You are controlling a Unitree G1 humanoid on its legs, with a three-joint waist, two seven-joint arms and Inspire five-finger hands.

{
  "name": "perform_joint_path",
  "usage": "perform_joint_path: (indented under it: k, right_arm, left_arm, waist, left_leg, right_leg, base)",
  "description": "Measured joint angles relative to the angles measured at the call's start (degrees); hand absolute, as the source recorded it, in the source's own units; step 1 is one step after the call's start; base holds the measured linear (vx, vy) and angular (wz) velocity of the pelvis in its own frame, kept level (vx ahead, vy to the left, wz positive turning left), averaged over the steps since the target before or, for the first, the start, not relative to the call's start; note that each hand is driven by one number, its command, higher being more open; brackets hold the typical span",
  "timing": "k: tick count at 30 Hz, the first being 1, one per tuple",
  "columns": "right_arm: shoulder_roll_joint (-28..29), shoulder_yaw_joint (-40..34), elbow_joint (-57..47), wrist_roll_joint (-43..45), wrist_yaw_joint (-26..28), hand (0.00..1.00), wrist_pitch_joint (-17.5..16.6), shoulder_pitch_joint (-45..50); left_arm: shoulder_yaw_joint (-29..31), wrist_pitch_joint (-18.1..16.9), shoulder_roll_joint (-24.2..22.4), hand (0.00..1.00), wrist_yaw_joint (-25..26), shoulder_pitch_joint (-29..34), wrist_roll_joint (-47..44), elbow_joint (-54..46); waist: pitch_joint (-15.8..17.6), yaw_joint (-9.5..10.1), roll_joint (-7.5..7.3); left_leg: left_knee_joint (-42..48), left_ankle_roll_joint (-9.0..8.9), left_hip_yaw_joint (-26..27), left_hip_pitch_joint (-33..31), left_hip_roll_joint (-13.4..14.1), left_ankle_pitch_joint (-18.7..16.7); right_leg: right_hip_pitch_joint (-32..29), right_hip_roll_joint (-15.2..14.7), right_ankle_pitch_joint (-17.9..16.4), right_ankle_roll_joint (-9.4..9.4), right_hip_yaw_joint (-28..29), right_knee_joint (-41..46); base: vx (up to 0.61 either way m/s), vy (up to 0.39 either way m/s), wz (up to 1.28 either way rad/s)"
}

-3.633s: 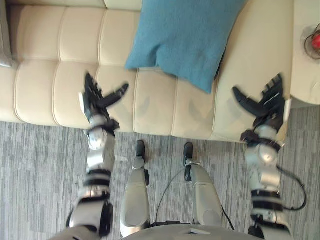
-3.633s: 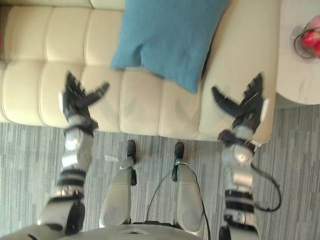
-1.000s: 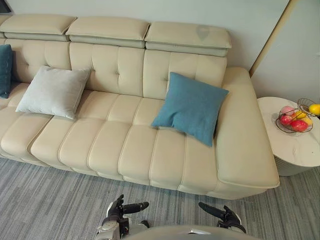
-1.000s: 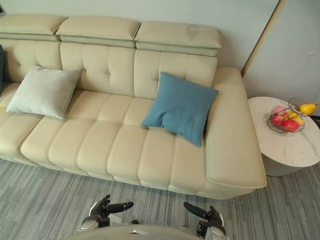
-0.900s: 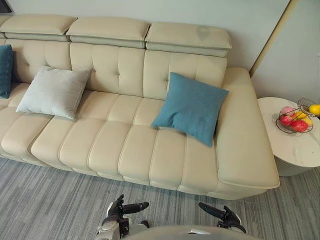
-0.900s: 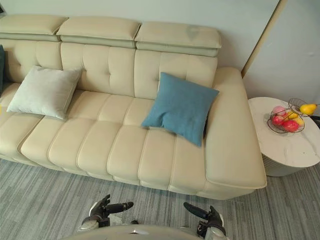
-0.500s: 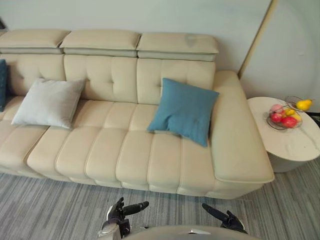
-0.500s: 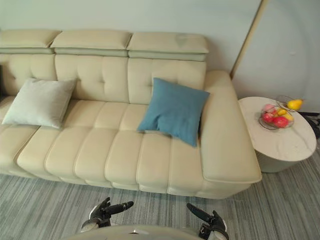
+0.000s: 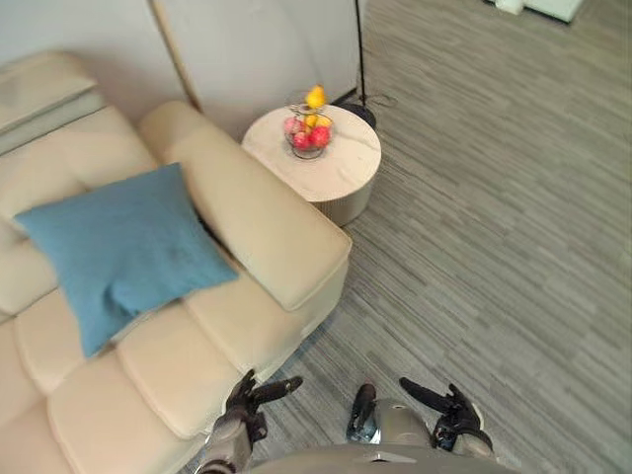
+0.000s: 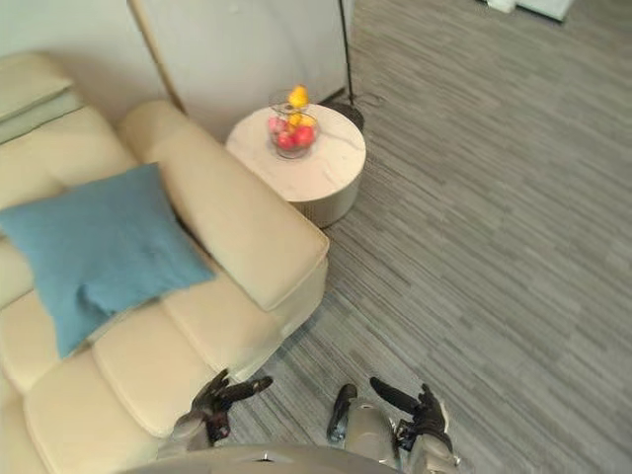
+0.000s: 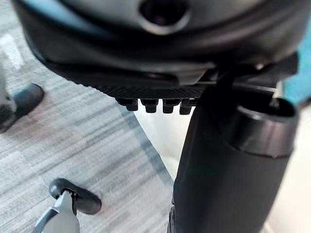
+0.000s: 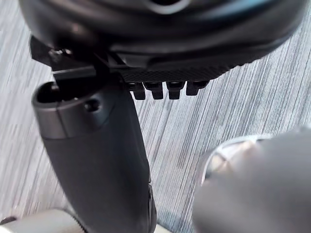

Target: Pick up cushions and gather them together orderly.

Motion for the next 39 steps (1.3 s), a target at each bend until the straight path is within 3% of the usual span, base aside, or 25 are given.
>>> perform_joint_path:
  k: [1,3,4,7,8,9,10,11,15,16,17,18,19,20,21,22,23,25,27,29,31,33,35,38,39]
  right_arm:
    - [0.0,0.1,-0.2,0.0,-0.2,1.0,0.2,0.4]
    - [0.2,0.8,-0.6,0.0,-0.2,1.0,0.3,0.6]
    - [0.2,0.9,-0.8,0.0,-0.2,1.0,0.3,0.6]
    - [0.7,2.1,-2.2,0.0,-0.3,1.0,-0.1,0.1]
    - [0.8,2.9,-2.7,0.1,-0.3,1.0,-0.7,-0.4]
    - [0.8,3.0,-2.7,0.1,-0.3,1.0,-0.7,-0.5]
    - [0.6,3.4,-3.2,0.0,-0.5,1.0,-0.7,-0.7]
    - [1.0,3.8,-3.3,0.1,-0.7,1.0,-0.6,-1.3]
    - [1.0,8.6,-4.2,-0.1,0.1,1.0,-0.4,-3.0]
    - [1.8,9.7,-4.6,0.0,0.1,1.0,-0.5,-4.1]
    - [2.5,9.7,-5.6,-0.1,0.2,1.0,-0.6,-4.1]
    - [3.3,9.4,-6.6,-0.1,0.2,1.0,-0.8,-4.1]
    - [4.1,9.5,-6.8,-0.1,0.1,1.0,-0.8,-4.2]
    - [4.6,9.6,-7.1,-1.2,-0.1,1.0,-1.3,-3.9]
    - [3.8,9.3,-5.7,-1.8,0.0,1.0,-1.5,-4.2]
    - [3.2,9.2,-5.3,-2.0,0.0,1.0,-1.4,-3.9]
    - [1.9,9.0,-4.0,-2.3,-0.1,1.0,-1.5,-3.8]
    - [0.8,9.4,-2.3,-2.4,0.0,1.0,-1.2,-4.1]
    - [0.5,9.4,-1.9,-2.4,0.0,1.0,-1.0,-3.8]
    - [0.4,8.0,-0.4,-2.1,-0.3,1.0,-0.8,-1.6]
    - [-0.8,6.6,-1.0,-1.0,-1.1,1.0,-0.9,0.0]
    - [-1.6,5.8,-0.7,-0.8,-1.4,1.0,-0.7,0.7]
    - [-1.5,4.9,-0.4,-0.7,-1.3,1.0,-0.5,0.7]
    - [-1.0,5.0,-0.3,-0.5,-1.3,1.0,-0.5,0.7]
    - [-0.5,5.0,-0.3,-0.5,-1.3,1.0,-0.5,0.7]
  left_arm:
    - [1.0,0.3,-0.1,1.0,-0.3,-0.1,0.0,-0.7]
    - [2.0,-0.5,0.3,1.0,-0.1,-0.2,-0.1,-2.4]
    - [2.1,-0.7,0.3,1.0,-0.1,-0.2,-0.2,-2.5]
    - [3.8,-1.2,-0.7,1.0,0.1,-0.6,-1.5,-4.9]
    - [6.9,0.1,-2.5,1.0,1.7,-1.6,-3.7,-4.7]
    - [7.9,0.6,-3.0,1.0,2.3,-1.8,-4.2,-4.6]
    - [8.4,2.2,-4.0,1.0,2.6,-1.1,-4.9,-5.3]
    - [8.4,3.7,-4.4,1.0,2.4,-0.8,-5.2,-6.1]
    - [10.6,5.9,-3.7,1.0,2.3,-0.8,-7.4,-5.7]
    - [10.9,6.4,-2.6,1.0,2.7,0.4,-6.9,-5.4]
    - [11.1,3.5,-2.9,1.0,2.6,3.6,-5.8,-3.7]
    - [11.5,2.3,-2.5,1.0,2.6,4.6,-6.5,-4.2]
    - [11.6,2.2,-1.9,1.0,2.7,4.8,-6.7,-4.7]
    - [11.6,2.2,-0.4,1.0,3.3,6.2,-7.5,-5.1]
    - [9.5,0.6,1.1,1.0,3.3,8.7,-6.4,-3.5]
    - [8.8,0.2,1.0,1.0,3.2,9.2,-6.1,-2.7]
    - [7.2,-0.3,0.8,1.0,3.2,9.9,-5.9,-1.4]
    - [3.9,-0.2,2.7,1.0,2.8,9.1,-5.7,0.4]
    - [3.0,-0.2,3.4,1.0,2.4,7.9,-5.0,0.8]
    - [2.7,-0.2,5.3,1.0,1.0,6.3,-3.8,1.6]
    - [3.0,-0.8,4.9,1.0,0.8,6.4,-3.8,0.9]
    - [3.1,-0.9,4.1,1.0,0.6,6.2,-3.8,-0.1]
    - [3.1,-1.1,3.7,1.0,0.6,6.3,-3.8,-1.1]
    - [3.9,-1.5,3.3,1.0,0.5,6.1,-3.9,-1.4]
    - [4.0,-1.5,3.2,1.0,0.5,6.1,-3.9,-1.7]
  waist:
    - [0.1,0.26,-0.02]
    - [0.7,2.23,-0.78]
    - [0.7,2.36,-0.84]
    - [0.8,4.86,-1.68]
    - [0.6,4.87,-1.34]
    - [0.4,4.86,-1.01]
    - [-0.5,4.85,0.76]
    - [-0.6,5.0,1.41]
    - [-0.3,5.39,0.99]
    - [-0.3,5.32,1.24]
    - [-0.7,5.98,2.71]
    - [-1.1,7.55,3.3]
    - [-1.2,8.36,2.37]
    - [-1.5,8.6,-0.02]
    - [-1.0,8.4,-0.7]
    - [-1.3,8.41,-0.01]
    - [-1.8,8.35,1.32]
    - [-1.6,8.12,1.1]
    - [-1.7,8.1,0.96]
    - [-1.0,7.91,-0.4]
    - [-1.1,8.05,-0.86]
    - [-0.8,7.88,-0.01]
    - [-0.7,8.04,0.1]
    - [-0.6,8.79,0.02]
    - [-0.7,9.74,-0.06]
  left_leg:
    - [5.4,-1.87,-7.2,-5.6,-0.7,-5.0]
    - [5.0,-2.6,-18.5,-13.9,-5.8,-12.5]
    - [4.6,-2.58,-19.2,-14.4,-6.2,-12.8]
    - [-8.7,-2.78,-34.6,-20.4,-15.2,-14.6]
    - [-15.2,-3.08,-43.8,-21.8,-18.9,-14.3]
    - [-17.5,-2.97,-46.6,-22.0,-19.9,-14.0]
    - [-22.4,-3.17,-50.0,-21.6,-20.4,-10.6]
    - [-23.4,-3.34,-46.9,-20.7,-20.1,-8.1]
    - [-25.7,-3.72,-39.3,-17.9,-19.1,-7.8]
    - [-27.5,-3.59,-36.5,-15.3,-18.3,-7.7]
    - [-31.1,-2.51,-34.1,-12.4,-17.4,-8.4]
    - [-33.2,-2.34,-31.3,-11.6,-16.0,-8.4]
    - [-33.5,-2.34,-28.9,-10.8,-15.5,-8.2]
    - [-33.9,-2.37,-24.5,-9.4,-15.9,-7.0]
    - [-33.2,-3.6,-22.3,-7.8,-16.5,-6.7]
    - [-33.3,-3.39,-22.4,-7.5,-16.2,-7.2]
    - [-35.6,-3.06,-23.4,-6.2,-16.2,-8.1]
    - [-37.3,-3.0,-25.0,-5.2,-15.0,-8.9]
    - [-34.6,-2.44,-25.1,-5.0,-13.0,-8.7]
    - [-17.2,-0.76,-25.5,-8.2,-8.8,-7.3]
    - [-5.2,-0.19,-28.0,-12.5,-8.2,-7.8]
    - [-3.1,-1.37,-30.4,-16.5,-12.5,-11.8]
    - [-6.9,-0.88,-31.4,-19.1,-16.5,-12.8]
    - [-17.3,-0.97,-34.6,-23.3,-22.0,-11.7]
    - [-23.4,-0.9,-36.4,-24.1,-23.4,-8.8]
  right_leg:
    - [1.0,1.0,-0.7,-0.39,1.9,-0.7]
    - [3.5,3.4,-1.3,-0.62,7.9,-1.3]
    - [3.7,3.6,-1.4,-0.63,8.4,-1.3]
    - [4.6,5.7,-2.2,0.62,20.0,-0.3]
    - [3.8,6.3,-2.9,1.9,24.3,0.9]
    - [3.1,6.6,-3.3,2.57,25.7,1.5]
    - [0.4,8.3,-4.8,4.51,29.8,4.5]
    - [-0.4,8.8,-5.1,5.81,32.6,5.8]
    - [-1.1,10.9,-4.1,7.99,40.5,6.2]
    - [-1.1,12.1,-4.3,6.07,43.2,4.5]
    - [-0.8,11.3,-2.7,3.64,40.6,-0.6]
    - [-3.2,9.2,-2.0,5.65,33.1,2.2]
    - [-5.6,6.7,-2.2,5.64,26.0,6.0]
    - [-6.7,-0.6,-4.0,4.49,10.0,9.3]
    - [-4.7,-4.9,-5.7,4.35,0.3,7.8]
    - [-4.2,-5.1,-5.8,4.65,-1.2,7.0]
    - [-2.9,-4.4,-5.7,4.72,-3.3,4.7]
    - [-2.7,0.6,-3.8,4.31,0.9,1.7]
    - [-2.3,3.0,-4.0,2.87,1.6,1.6]
    - [1.4,5.8,-4.0,0.91,4.6,0.9]
    - [4.4,6.7,-4.1,0.02,8.3,-0.6]
    - [7.2,6.5,-4.1,-0.21,11.3,-2.7]
    - [9.0,6.1,-4.1,-0.16,14.0,-4.4]
    - [12.4,6.0,-4.3,0.14,18.4,-7.7]
    - [13.6,6.0,-5.2,0.79,20.6,-9.0]
  base:
    - [0.13,-0.032,-1.24]
    - [0.16,0.028,-1.32]
    - [0.15,0.079,-1.51]
    - [0.13,0.15,-1.85]
    - [0.19,0.303,-1.9]
    - [0.2,0.338,-1.73]
    - [0.21,0.32,-1.32]
    - [0.14,0.197,-1.22]
    - [0.04,0.126,-1.01]
    - [-0.02,0.14,-1.91]
    - [0.0,0.117,-2.37]
    - [-0.01,0.135,-2.05]
    - [-0.02,0.015,-1.72]
    - [0.01,-0.066,-1.54]
    - [0.06,-0.119,-1.23]
    - [0.09,-0.117,-0.99]
    - [0.08,-0.044,-0.75]
    - [0.1,-0.066,-0.99]
    - [0.11,-0.131,-0.78]
    - [0.19,-0.227,-0.78]
    - [0.27,-0.097,-0.89]
    - [0.25,0.028,-0.82]
    - [0.19,0.056,-0.74]
    - [0.36,0.127,-0.81]
    - [0.42,0.166,-1.04]
